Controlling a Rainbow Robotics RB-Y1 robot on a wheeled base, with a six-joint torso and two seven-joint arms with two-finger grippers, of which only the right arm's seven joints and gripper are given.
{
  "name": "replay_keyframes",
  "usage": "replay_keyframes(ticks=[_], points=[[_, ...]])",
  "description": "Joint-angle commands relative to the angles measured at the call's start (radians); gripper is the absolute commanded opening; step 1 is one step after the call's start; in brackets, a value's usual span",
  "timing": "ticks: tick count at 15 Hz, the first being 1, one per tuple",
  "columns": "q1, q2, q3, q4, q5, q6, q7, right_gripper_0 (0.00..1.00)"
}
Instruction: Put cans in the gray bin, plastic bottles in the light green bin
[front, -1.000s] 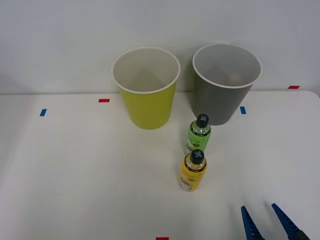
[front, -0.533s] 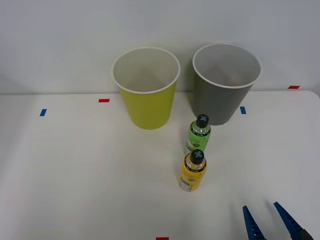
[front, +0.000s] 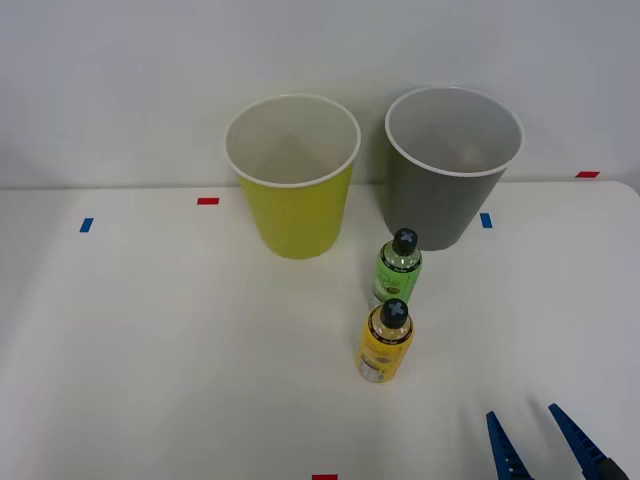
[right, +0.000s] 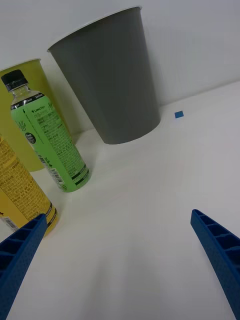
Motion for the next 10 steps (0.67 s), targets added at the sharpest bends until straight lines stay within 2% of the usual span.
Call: replay_keyframes(ticks=[1,10], points=[[0.000,0.000,0.000,0.000,0.000,0.000,0.000,1.00],[0.000,0.000,0.000,0.000,0.000,0.000,0.000,1.00]])
